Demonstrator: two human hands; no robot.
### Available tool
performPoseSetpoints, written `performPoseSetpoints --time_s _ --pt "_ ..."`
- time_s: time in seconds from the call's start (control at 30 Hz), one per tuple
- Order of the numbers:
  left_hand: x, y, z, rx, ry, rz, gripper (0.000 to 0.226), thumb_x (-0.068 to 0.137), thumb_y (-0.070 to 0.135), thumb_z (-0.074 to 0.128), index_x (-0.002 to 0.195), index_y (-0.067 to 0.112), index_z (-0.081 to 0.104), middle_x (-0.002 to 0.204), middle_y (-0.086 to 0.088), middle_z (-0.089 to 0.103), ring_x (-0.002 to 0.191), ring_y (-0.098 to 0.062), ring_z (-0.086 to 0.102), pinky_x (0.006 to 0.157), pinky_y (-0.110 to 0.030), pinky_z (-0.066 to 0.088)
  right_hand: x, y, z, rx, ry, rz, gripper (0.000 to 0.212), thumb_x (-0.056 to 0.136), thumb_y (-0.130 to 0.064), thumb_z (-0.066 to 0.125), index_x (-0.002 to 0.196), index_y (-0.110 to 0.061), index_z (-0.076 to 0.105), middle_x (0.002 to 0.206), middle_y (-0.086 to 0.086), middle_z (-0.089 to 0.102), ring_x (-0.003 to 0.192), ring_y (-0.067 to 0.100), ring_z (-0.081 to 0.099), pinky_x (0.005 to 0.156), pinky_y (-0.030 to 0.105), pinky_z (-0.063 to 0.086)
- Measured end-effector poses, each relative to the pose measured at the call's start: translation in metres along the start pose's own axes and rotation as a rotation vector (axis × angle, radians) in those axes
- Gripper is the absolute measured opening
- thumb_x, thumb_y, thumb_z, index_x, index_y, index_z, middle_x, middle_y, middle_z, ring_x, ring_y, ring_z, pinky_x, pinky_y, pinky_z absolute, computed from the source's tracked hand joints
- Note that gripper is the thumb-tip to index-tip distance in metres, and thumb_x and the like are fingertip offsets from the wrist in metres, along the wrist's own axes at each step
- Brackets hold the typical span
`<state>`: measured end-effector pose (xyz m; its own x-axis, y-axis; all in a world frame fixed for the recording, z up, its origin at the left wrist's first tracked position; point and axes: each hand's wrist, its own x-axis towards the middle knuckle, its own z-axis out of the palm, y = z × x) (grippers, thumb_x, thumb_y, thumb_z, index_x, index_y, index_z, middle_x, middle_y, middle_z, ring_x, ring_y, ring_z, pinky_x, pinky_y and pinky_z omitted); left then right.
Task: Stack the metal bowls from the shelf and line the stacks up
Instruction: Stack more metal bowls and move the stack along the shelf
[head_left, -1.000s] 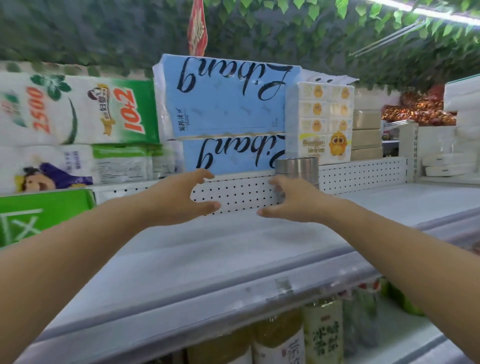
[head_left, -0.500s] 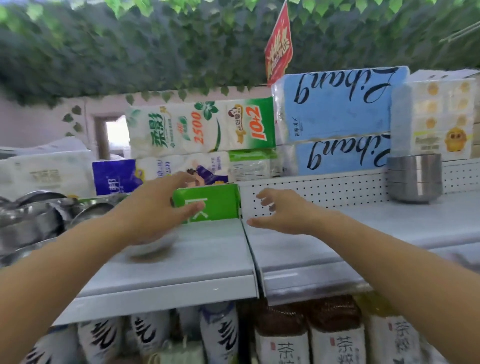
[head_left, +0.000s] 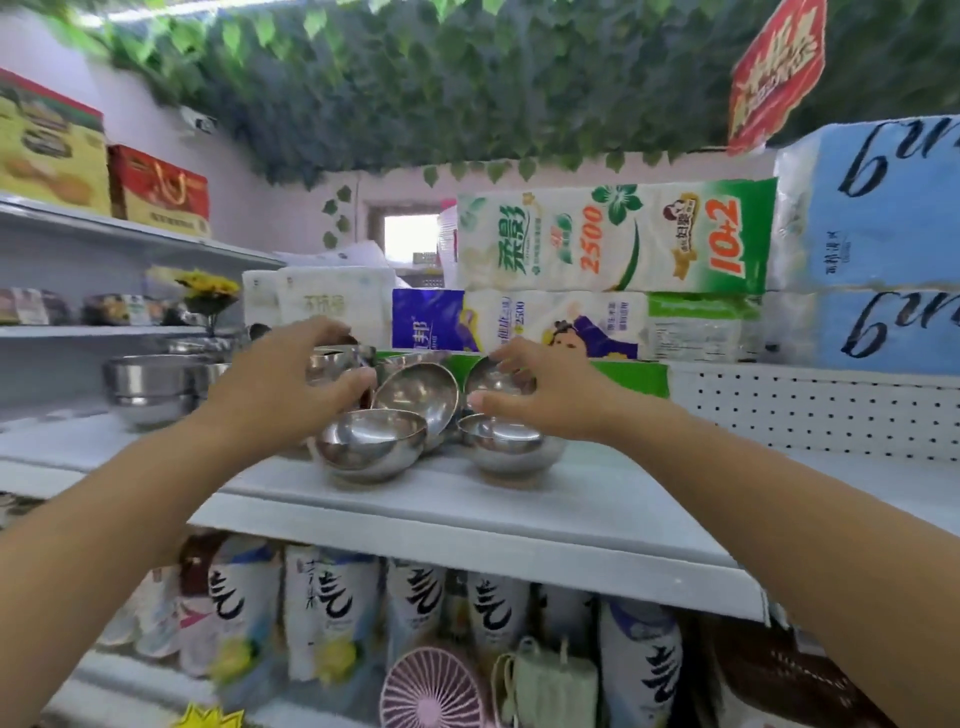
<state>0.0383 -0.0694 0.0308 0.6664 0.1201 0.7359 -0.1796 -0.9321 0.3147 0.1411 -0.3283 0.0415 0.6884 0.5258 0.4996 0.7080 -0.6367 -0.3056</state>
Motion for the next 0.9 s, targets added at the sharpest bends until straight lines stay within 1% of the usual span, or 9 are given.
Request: performPoseSetpoints --time_s 0.13,0.23,0.33,0.47,0.57,0.63,0.67,0.73,0.9 --pt "-0.004 -0.035 -0.006 0.037 0.103 -0.077 0.049 0.087 0.045 0.070 0.129 0.021 0.058 0.125 0.002 0.061 0.107 -0.015 0.055 0.088 -0.036 0.045 0.034 -0.016 0.026 0.014 -0.013 -0.082 0.063 0.088 -0.062 0.067 0.139 -0.026 0.054 0.131 -0.007 0.062 0.112 0.012 0.058 0.089 0.023 0.044" --pt "-0.010 -0.062 -0.003 0.035 0.150 -0.145 0.052 0.086 0.051 0.069 0.127 0.022 0.058 0.127 0.002 0.059 0.117 -0.019 0.054 0.096 -0.041 0.046 0.055 -0.025 0.047 0.068 -0.019 -0.104 0.058 0.089 -0.058 0.068 0.137 -0.028 0.056 0.124 -0.008 0.063 0.107 0.010 0.057 0.073 0.013 0.038" --pt "-0.006 -0.085 0.004 0.012 0.126 -0.236 0.056 0.085 0.058 0.066 0.128 0.024 0.056 0.132 0.000 0.056 0.124 -0.022 0.051 0.100 -0.047 0.046 0.073 -0.032 0.062 0.114 -0.011 -0.078 0.064 0.088 -0.060 0.068 0.140 -0.026 0.055 0.129 -0.008 0.061 0.112 0.011 0.056 0.086 0.022 0.040" --pt "0.014 -0.106 0.016 -0.113 0.096 -0.285 0.062 0.084 0.063 0.064 0.133 0.027 0.052 0.137 0.003 0.054 0.127 -0.019 0.048 0.092 -0.034 0.041 0.094 -0.043 0.073 0.170 0.025 -0.033 0.065 0.089 -0.060 0.067 0.141 -0.022 0.055 0.136 -0.007 0.059 0.125 0.013 0.055 0.103 0.031 0.044" --pt "0.028 -0.117 0.025 -0.277 0.088 -0.261 0.053 0.085 0.059 0.067 0.127 0.029 0.055 0.125 0.008 0.057 0.111 -0.010 0.052 0.081 -0.024 0.040 0.100 -0.048 0.080 0.243 0.114 -0.008 0.055 0.090 -0.059 0.066 0.132 -0.024 0.063 0.126 -0.012 0.064 0.117 0.008 0.059 0.098 0.027 0.046" --pt "0.031 -0.123 0.035 -0.395 0.107 -0.242 0.042 0.082 0.059 0.068 0.112 0.029 0.062 0.109 0.010 0.064 0.095 -0.004 0.057 0.072 -0.019 0.040 0.098 -0.046 0.089 0.267 0.183 -0.007 0.046 0.090 -0.059 0.067 0.123 -0.025 0.068 0.117 -0.015 0.068 0.107 0.000 0.062 0.088 0.019 0.048" --pt "0.031 -0.127 0.041 -0.446 0.137 -0.224 0.039 0.082 0.059 0.069 0.102 0.026 0.065 0.100 0.009 0.066 0.089 -0.003 0.058 0.070 -0.020 0.041 0.096 -0.047 0.093 0.242 0.207 -0.011 0.042 0.090 -0.058 0.067 0.117 -0.026 0.070 0.111 -0.016 0.070 0.101 -0.005 0.063 0.082 0.013 0.046" --pt "0.029 -0.134 0.053 -0.517 0.211 -0.170 0.038 0.082 0.057 0.071 0.088 0.019 0.066 0.087 0.003 0.066 0.081 -0.010 0.060 0.071 -0.026 0.045 0.093 -0.052 0.097 0.193 0.233 -0.019 0.034 0.090 -0.057 0.067 0.107 -0.028 0.074 0.100 -0.017 0.073 0.092 -0.008 0.064 0.073 0.009 0.044" --pt "0.031 -0.140 0.063 -0.599 0.277 -0.063 0.036 0.088 0.048 0.068 0.083 0.013 0.060 0.082 -0.002 0.060 0.081 -0.020 0.056 0.072 -0.026 0.045 0.079 -0.062 0.098 0.230 0.157 -0.051 0.030 0.087 -0.054 0.071 0.099 -0.027 0.078 0.092 -0.014 0.077 0.088 -0.002 0.071 0.080 0.016 0.052"
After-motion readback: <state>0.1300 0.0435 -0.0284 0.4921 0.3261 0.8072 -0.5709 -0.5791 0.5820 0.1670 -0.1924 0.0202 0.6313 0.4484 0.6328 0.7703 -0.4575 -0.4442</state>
